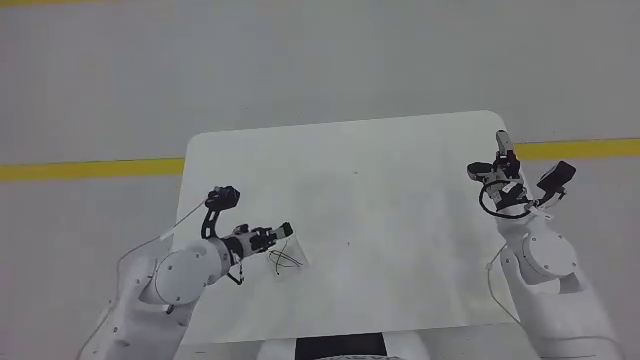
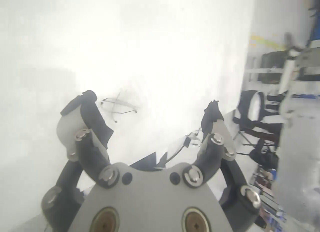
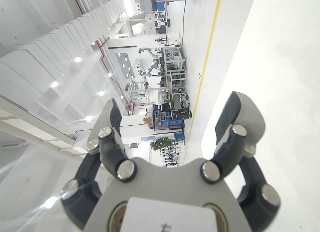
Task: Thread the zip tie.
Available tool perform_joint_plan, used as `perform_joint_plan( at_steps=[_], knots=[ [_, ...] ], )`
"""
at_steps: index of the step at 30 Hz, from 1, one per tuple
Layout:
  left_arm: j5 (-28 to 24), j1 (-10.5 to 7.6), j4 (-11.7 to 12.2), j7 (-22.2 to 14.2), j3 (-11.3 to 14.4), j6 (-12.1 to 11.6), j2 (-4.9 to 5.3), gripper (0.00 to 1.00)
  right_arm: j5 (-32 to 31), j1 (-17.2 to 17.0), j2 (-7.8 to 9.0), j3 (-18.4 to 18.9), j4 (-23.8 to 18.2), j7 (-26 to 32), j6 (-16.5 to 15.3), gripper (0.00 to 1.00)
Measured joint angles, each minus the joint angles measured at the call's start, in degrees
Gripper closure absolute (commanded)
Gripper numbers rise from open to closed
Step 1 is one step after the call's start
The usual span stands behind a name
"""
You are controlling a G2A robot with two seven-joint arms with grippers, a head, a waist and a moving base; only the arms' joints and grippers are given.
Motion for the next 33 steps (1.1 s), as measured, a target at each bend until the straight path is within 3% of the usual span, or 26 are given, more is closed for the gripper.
perform_joint_plan(
  at_steps=[9,14,17,20,33],
  knots=[
    [-1.07,-0.06,-0.1,0.15,0.04,-0.06,0.03,0.0,0.0,0.0,0.0,0.0,0.0,0.0,0.0,0.0],
    [7.56,-1.27,-1.99,-5.85,3.72,-5.77,0.78,0.0,0.0,0.0,0.0,0.0,0.0,0.0,0.0,0.0],
    [9.9,-3.26,-1.99,-9.92,5.26,-5.06,0.91,0.0,0.0,0.0,0.0,0.0,0.0,0.0,0.0,0.0],
    [9.05,-5.19,-0.71,-11.72,6.27,-2.97,0.78,0.0,0.0,0.0,0.0,0.0,0.0,0.0,0.0,0.0],
    [9.06,-5.2,-0.73,-11.62,6.32,-3.05,0.81,0.0,0.0,0.0,0.0,0.0,0.0,0.0,0.0,0.0]
  ],
)
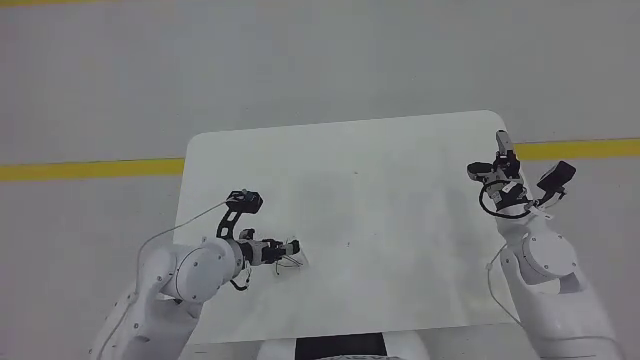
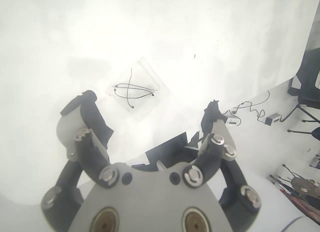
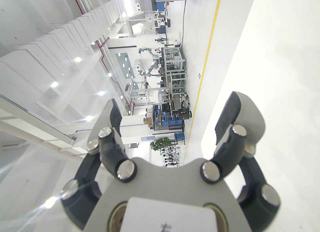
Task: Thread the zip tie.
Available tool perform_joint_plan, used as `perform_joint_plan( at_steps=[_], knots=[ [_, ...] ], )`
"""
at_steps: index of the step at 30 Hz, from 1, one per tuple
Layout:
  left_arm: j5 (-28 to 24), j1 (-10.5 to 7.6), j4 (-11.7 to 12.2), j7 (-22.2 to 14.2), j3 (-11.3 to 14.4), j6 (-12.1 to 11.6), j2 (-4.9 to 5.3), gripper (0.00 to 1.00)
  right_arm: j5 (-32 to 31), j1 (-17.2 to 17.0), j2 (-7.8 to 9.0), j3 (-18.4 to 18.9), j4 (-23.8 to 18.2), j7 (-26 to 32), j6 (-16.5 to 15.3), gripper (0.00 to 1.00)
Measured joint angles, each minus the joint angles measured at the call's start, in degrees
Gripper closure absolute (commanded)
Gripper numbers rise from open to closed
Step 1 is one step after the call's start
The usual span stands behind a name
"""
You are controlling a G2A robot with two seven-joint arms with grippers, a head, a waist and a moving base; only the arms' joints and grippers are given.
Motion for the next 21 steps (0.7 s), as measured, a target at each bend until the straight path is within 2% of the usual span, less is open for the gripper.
perform_joint_plan(
  at_steps=[3,5,9,11,13,21],
  knots=[
    [3.51,-1.09,-0.81,-1.78,1.83,-2.5,0.25,0.0,0.0,0.0,0.0,0.0,0.0,0.0,0.0,0.0],
    [5.74,-2.47,-1.04,-4.66,3.26,-2.93,0.33,0.0,0.0,0.0,0.0,0.0,0.0,0.0,0.0,0.0],
    [8.81,-5.96,-0.13,-10.73,6.68,-1.11,0.22,0.0,0.0,0.0,0.0,0.0,0.0,0.0,0.0,0.0],
    [9.35,-7.81,1.95,-13.65,9.37,-0.4,0.19,0.0,0.0,0.0,0.0,0.0,0.0,0.0,0.0,0.0],
    [9.62,-8.6,2.9,-12.91,10.66,-0.23,0.24,0.0,0.0,0.0,0.0,0.0,0.0,0.0,0.0,0.0],
    [9.6,-8.48,2.88,-12.37,10.54,-0.31,0.24,0.0,0.0,0.0,0.0,0.0,0.0,0.0,0.0,0.0]
  ],
)
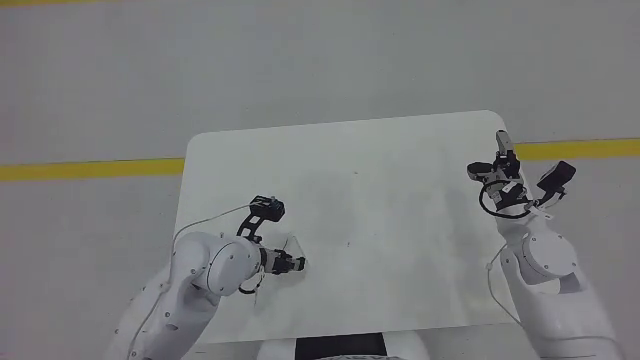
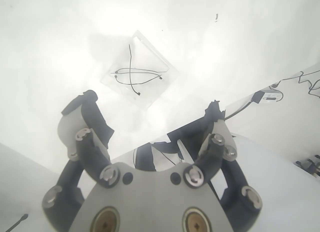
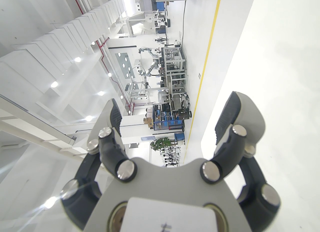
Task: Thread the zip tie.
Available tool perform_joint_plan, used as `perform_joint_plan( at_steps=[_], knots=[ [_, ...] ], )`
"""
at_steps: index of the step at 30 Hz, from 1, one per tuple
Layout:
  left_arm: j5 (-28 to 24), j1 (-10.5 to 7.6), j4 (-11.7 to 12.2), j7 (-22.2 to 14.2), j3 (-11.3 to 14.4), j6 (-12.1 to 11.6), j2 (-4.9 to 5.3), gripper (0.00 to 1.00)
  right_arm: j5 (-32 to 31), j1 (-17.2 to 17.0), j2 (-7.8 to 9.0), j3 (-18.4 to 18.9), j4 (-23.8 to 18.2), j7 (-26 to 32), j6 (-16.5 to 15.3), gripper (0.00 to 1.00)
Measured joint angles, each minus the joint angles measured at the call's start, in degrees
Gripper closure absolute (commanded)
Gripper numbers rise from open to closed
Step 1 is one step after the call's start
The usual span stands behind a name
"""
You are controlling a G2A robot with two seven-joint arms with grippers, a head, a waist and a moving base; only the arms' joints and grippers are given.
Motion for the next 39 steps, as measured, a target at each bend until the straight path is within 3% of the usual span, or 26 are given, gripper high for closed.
perform_joint_plan(
  at_steps=[5,13,21,25,39],
  knots=[
    [0.01,-0.64,1.01,2.08,1.25,-0.84,-0.07,0.0,0.0,0.0,0.0,0.0,0.0,0.0,0.0,0.0],
    [-0.01,-5.21,5.35,0.22,4.85,0.57,-0.71,0.0,0.0,0.0,0.0,0.0,0.0,0.0,0.0,0.0],
    [0.04,-5.13,5.41,0.37,4.84,0.6,-0.71,0.0,0.0,0.0,0.0,0.0,0.0,0.0,0.0,0.0],
    [-0.33,-4.8,7.08,3.27,5.33,1.18,-0.79,0.0,0.0,0.0,0.0,0.0,0.0,0.0,0.0,0.0],
    [1.28,-5.36,7.4,3.12,6.19,1.97,-0.85,0.0,0.0,0.0,0.0,0.0,0.0,0.0,0.0,0.0]
  ],
)
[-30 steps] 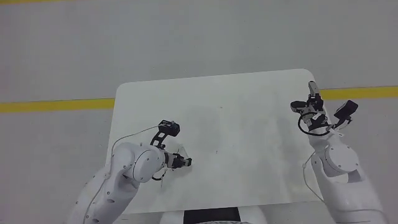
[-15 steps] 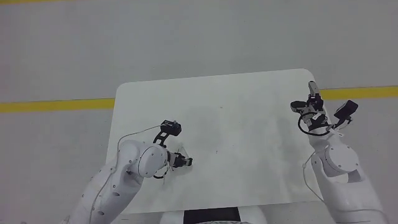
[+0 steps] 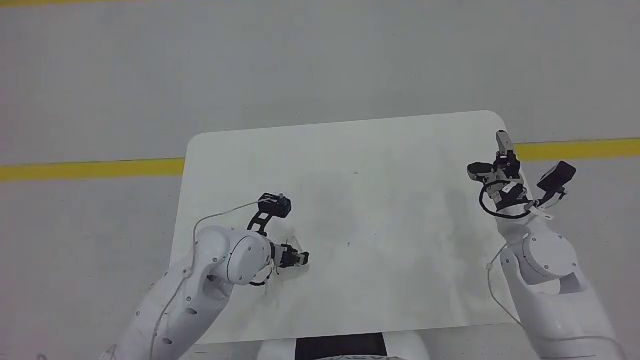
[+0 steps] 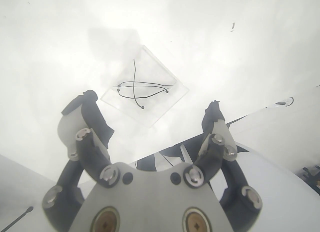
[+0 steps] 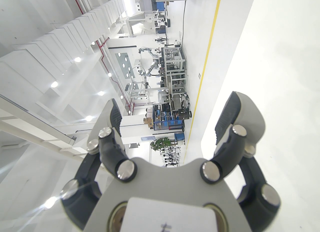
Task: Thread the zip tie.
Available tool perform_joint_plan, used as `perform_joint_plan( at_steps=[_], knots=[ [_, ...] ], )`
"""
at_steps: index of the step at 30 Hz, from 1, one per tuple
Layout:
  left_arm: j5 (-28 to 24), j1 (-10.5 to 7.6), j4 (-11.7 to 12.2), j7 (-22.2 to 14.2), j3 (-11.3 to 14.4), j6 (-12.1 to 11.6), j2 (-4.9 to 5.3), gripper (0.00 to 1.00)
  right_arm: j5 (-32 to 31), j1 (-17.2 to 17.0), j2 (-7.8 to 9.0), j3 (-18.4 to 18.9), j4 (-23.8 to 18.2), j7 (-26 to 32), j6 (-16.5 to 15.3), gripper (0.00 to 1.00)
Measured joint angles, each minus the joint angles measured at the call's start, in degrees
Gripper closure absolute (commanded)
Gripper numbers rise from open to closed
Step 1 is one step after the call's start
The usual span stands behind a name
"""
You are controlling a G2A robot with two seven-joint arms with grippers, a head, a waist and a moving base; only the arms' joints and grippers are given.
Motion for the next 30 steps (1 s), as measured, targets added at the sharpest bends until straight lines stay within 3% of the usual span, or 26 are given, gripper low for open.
perform_joint_plan(
  at_steps=[15,18,20,25,30],
  knots=[
    [-0.03,0.03,0.0,0.07,0.03,-0.04,0.0,0.0,0.0,0.0,0.0,0.0,0.0,0.0,0.0,0.0],
    [0.61,0.38,0.13,1.47,0.6,0.18,-0.02,0.0,0.0,0.0,0.0,0.0,0.0,0.0,0.0,0.0],
    [2.38,0.37,-0.58,0.47,1.4,1.27,-0.06,0.0,0.0,0.0,0.0,0.0,0.0,0.0,0.0,0.0],
    [6.27,0.55,-1.51,-3.25,1.44,1.39,-0.79,0.0,0.0,0.0,0.0,0.0,0.0,0.0,0.0,0.0],
    [8.39,1.97,-1.18,-3.19,0.51,1.39,-1.47,0.0,0.0,0.0,0.0,0.0,0.0,0.0,0.0,0.0]
  ],
)
